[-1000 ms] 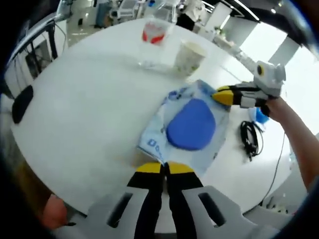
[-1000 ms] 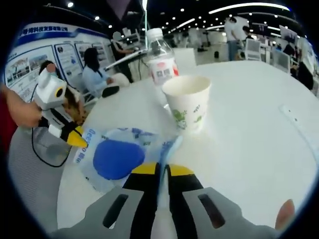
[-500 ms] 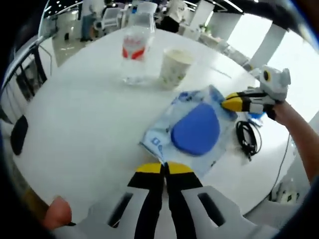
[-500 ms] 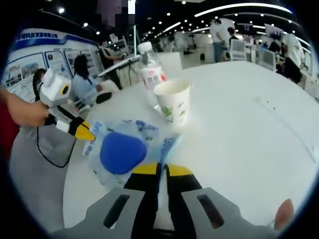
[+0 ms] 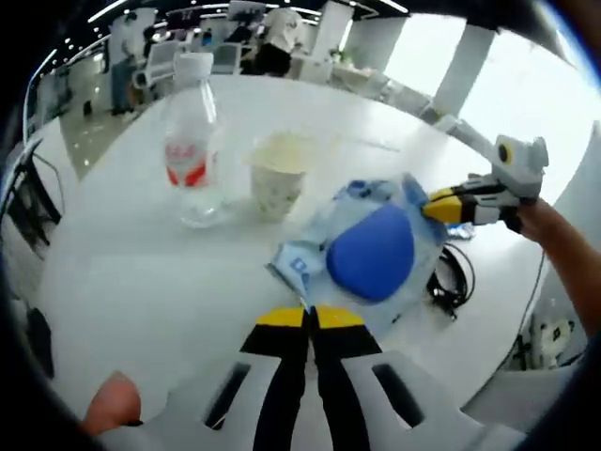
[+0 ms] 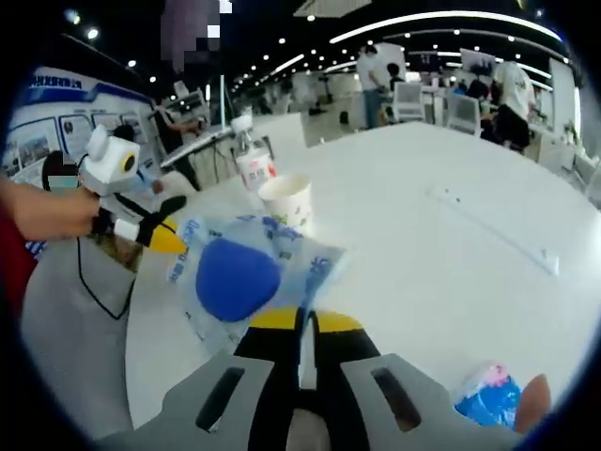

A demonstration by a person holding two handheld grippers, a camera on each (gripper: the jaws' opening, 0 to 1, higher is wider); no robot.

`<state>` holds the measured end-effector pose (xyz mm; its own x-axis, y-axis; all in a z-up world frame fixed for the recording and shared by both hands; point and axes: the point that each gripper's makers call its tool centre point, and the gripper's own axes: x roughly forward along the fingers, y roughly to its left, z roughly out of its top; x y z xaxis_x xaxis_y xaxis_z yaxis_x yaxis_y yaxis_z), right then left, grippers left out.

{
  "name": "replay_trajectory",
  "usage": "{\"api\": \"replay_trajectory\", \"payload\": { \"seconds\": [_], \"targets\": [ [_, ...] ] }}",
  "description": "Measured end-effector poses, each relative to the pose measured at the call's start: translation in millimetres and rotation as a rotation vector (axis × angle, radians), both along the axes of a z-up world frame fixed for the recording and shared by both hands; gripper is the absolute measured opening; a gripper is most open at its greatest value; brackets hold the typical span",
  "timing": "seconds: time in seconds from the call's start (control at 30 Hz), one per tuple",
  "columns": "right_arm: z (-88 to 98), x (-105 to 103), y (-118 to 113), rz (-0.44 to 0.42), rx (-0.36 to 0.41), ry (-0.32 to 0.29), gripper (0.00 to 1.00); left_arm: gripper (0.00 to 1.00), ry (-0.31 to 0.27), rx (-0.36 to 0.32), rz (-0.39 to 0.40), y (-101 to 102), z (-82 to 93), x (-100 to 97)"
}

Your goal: Arrange the tabletop items into an orderly group along one side of the table until the central work area is clear of visible clutter.

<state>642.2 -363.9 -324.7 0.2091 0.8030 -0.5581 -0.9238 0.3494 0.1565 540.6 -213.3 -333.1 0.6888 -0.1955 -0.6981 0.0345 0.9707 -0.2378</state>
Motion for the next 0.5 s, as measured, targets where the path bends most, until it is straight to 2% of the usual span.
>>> {"api": "replay_trajectory", "payload": {
  "seconds": [0.17,0.3,0.5],
  "targets": [
    [9.4,5.7,-18.4,-0.063,0.004,-0.013,0.04,0.0,-0.043,-0.019,-0.061,-11.9,6.4,15.1],
    [13.8,9.2,-32.2,-0.108,-0.006,-0.023,0.04,0.0,-0.081,-0.024,-0.146,-21.8,10.0,26.8],
    [25.8,17.7,-51.4,-0.194,0.004,-0.029,0.04,0.0,-0.108,-0.051,-0.209,-32.8,18.7,51.2]
  ]
}}
